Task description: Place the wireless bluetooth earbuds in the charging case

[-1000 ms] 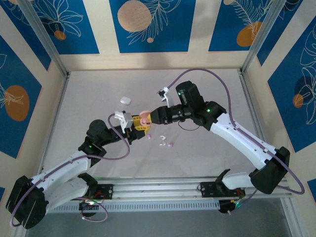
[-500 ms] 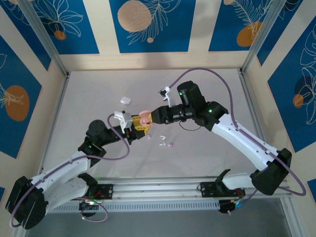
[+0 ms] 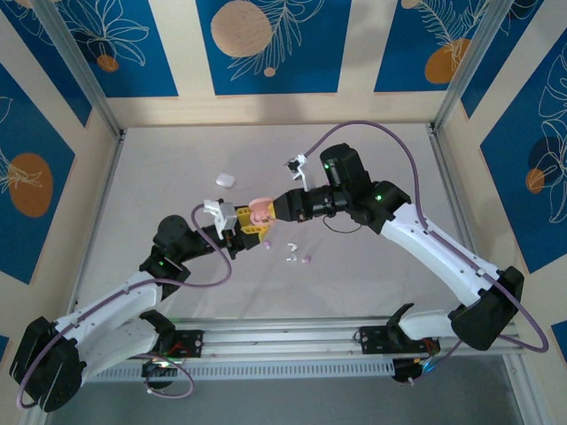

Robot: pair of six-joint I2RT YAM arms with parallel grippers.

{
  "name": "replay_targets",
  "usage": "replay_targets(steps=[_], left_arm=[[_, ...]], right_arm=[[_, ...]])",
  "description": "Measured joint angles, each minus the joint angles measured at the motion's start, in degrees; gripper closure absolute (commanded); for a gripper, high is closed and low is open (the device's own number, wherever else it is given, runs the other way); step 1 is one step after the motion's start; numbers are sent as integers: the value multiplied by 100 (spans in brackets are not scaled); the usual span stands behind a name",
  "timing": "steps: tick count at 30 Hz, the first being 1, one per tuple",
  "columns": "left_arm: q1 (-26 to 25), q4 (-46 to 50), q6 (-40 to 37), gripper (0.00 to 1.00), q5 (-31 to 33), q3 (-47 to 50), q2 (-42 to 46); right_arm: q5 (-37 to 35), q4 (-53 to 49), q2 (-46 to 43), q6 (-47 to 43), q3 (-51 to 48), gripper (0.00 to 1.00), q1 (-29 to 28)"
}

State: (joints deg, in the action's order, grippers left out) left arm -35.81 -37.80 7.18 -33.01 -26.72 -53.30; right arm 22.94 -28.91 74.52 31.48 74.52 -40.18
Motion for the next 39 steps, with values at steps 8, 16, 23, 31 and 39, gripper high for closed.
replay_targets(steps=[8,16,23,31,39], left_arm=[[0,-61,0,70,2,0,42],[-4,-83,0,70,2,0,42],[-7,-83,2,71,50,0,42],[-11,387,-142,72,1040,20,210],[-11,597,-173,71,1322,90,219]], right_arm=[[249,2,-11,-219,-4,63,251],[129,-28,-105,-125,-26,64,400],[170,-39,-111,-37,-28,66,387],[-1134,-881,-647,463,-632,65,1318],[-1788,-1637,-822,905,-2308,63,2979]])
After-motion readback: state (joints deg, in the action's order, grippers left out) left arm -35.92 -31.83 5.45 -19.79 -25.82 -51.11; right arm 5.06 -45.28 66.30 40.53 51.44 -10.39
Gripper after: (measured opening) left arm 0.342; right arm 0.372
